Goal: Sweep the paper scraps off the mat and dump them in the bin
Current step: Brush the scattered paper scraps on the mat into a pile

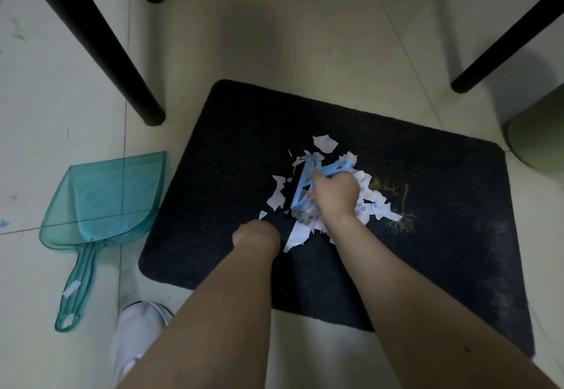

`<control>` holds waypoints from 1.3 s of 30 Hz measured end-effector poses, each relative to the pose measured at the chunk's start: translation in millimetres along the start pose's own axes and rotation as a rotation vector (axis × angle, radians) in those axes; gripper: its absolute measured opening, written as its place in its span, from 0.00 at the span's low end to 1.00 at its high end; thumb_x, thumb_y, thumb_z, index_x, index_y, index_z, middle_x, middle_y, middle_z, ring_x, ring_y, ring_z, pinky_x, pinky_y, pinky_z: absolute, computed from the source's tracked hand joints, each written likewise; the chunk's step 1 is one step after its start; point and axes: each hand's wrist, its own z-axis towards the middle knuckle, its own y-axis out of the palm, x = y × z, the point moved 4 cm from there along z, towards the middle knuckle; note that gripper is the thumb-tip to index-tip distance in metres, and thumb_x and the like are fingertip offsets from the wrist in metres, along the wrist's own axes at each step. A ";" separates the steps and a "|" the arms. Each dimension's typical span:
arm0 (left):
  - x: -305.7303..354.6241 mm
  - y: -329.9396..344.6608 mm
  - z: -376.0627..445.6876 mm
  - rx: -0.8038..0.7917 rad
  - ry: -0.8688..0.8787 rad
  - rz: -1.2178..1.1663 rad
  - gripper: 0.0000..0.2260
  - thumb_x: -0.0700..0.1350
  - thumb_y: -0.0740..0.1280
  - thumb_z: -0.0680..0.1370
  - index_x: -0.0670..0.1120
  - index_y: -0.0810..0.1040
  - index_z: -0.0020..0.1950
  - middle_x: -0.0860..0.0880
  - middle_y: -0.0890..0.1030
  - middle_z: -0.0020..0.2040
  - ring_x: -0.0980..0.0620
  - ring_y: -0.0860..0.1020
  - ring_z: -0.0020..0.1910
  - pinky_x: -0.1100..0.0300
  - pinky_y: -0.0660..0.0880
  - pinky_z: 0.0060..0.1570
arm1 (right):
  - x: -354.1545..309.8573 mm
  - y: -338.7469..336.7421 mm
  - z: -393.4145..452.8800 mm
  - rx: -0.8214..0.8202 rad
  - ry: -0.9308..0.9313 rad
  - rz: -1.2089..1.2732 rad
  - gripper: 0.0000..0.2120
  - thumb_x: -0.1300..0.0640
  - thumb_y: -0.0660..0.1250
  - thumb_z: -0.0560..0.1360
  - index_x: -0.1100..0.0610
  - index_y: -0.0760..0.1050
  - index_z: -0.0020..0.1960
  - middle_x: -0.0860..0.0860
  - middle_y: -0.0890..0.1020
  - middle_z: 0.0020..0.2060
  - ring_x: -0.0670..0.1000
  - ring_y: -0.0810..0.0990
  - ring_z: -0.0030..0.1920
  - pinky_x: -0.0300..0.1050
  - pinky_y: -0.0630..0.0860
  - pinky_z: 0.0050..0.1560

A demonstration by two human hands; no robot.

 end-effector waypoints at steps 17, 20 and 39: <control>-4.1 0.1 1.4 0.055 -0.032 -0.103 0.23 0.38 0.59 0.80 0.41 0.61 0.76 0.44 0.63 0.75 0.45 0.61 0.75 0.53 0.66 0.69 | -5.3 18.8 -10.7 -0.099 -0.186 -0.211 0.12 0.57 0.63 0.75 0.66 0.77 0.40 0.59 0.82 0.35 0.55 0.83 0.35 0.51 0.82 0.39; -4.7 0.0 1.0 0.063 -0.027 -0.119 0.23 0.38 0.59 0.80 0.41 0.62 0.76 0.44 0.64 0.75 0.45 0.62 0.75 0.53 0.67 0.68 | -11.8 19.9 -16.6 -0.123 -0.146 0.001 0.08 0.60 0.64 0.76 0.61 0.75 0.39 0.57 0.82 0.34 0.53 0.83 0.33 0.48 0.82 0.38; -4.5 1.4 3.7 0.054 -0.037 -0.125 0.23 0.41 0.61 0.80 0.42 0.62 0.76 0.44 0.64 0.74 0.45 0.62 0.74 0.53 0.68 0.67 | 7.9 52.6 -37.0 -0.330 -0.231 0.014 0.14 0.61 0.63 0.77 0.53 0.76 0.61 0.50 0.82 0.40 0.50 0.82 0.38 0.48 0.82 0.43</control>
